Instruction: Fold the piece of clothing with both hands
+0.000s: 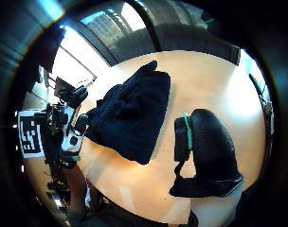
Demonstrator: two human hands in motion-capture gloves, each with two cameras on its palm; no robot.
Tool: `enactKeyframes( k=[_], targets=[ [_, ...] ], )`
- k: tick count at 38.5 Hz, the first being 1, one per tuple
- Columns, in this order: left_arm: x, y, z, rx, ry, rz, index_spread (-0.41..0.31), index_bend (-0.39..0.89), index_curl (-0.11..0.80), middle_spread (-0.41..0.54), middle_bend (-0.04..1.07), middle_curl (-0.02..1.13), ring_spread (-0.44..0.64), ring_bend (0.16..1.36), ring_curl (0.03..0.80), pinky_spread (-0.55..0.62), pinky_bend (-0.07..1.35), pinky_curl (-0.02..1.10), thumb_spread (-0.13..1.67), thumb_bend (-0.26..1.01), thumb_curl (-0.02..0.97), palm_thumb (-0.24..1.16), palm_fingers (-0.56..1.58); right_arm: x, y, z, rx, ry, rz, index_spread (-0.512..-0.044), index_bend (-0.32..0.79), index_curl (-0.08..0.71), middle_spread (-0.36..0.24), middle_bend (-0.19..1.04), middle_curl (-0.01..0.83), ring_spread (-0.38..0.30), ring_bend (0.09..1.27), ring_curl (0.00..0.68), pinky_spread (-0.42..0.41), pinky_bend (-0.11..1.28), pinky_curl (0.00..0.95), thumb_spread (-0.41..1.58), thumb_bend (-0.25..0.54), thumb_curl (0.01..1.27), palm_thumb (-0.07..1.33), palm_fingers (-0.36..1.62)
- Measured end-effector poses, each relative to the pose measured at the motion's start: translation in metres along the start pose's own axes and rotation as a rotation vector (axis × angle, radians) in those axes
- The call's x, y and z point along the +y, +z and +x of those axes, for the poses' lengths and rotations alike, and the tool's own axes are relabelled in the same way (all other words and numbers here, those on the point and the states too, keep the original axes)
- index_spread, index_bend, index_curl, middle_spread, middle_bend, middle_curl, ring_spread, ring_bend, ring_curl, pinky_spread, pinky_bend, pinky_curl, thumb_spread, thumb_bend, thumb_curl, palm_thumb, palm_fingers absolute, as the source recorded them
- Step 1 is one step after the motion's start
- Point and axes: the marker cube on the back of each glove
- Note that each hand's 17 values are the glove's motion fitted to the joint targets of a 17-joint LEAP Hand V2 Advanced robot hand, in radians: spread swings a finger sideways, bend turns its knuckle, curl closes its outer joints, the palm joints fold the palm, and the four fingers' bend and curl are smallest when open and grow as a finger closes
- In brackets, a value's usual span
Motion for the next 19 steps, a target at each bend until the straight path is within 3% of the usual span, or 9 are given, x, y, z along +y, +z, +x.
enactKeyframes(
  k=[6, 14, 16, 19],
  targets=[
    [0.009, -0.002, 0.008, 0.049, 0.012, -0.069, -0.129, 0.20, 0.178, -0.079, 0.25, 0.21, 0.05, 0.46, 0.209, 0.23, 0.25, 0.14, 0.99, 0.22, 0.098, 0.30, 0.62, 0.002, -0.003, 0.003, -0.001, 0.005, -0.016, -0.292, 0.20, 0.182, -0.007, 0.15, 0.086, 0.090, 0.28, 0.137, 0.217, 0.59, 0.236, 0.91, 0.333, 0.15, 0.49, 0.37],
    [0.010, -0.001, 0.008, 0.041, 0.005, -0.082, -0.147, 0.18, 0.241, -0.091, 0.22, 0.26, 0.06, 0.46, 0.240, 0.28, 0.24, 0.17, 1.23, 0.22, 0.144, 0.30, 0.62, 0.000, 0.002, 0.006, -0.029, 0.019, -0.017, -0.332, 0.18, 0.238, -0.008, 0.15, 0.127, 0.106, 0.29, 0.173, 0.247, 0.60, 0.272, 1.13, 0.313, 0.20, 0.51, 0.35],
    [0.008, 0.000, 0.007, 0.030, 0.006, -0.060, -0.149, 0.17, 0.252, -0.093, 0.22, 0.27, 0.06, 0.45, 0.246, 0.28, 0.23, 0.17, 1.26, 0.21, 0.154, 0.30, 0.61, 0.002, 0.003, 0.005, -0.043, 0.022, -0.015, -0.337, 0.18, 0.248, -0.009, 0.15, 0.136, 0.108, 0.29, 0.181, 0.250, 0.60, 0.278, 1.16, 0.305, 0.21, 0.51, 0.35],
    [-0.008, 0.001, -0.002, -0.043, 0.001, 0.093, -0.152, 0.17, 0.267, -0.094, 0.21, 0.29, 0.06, 0.45, 0.253, 0.29, 0.23, 0.18, 1.30, 0.21, 0.167, 0.29, 0.61, 0.006, 0.006, 0.005, -0.046, 0.033, -0.009, -0.342, 0.18, 0.263, -0.009, 0.15, 0.145, 0.111, 0.29, 0.192, 0.254, 0.61, 0.287, 1.20, 0.295, 0.23, 0.52, 0.34]
  ],
)
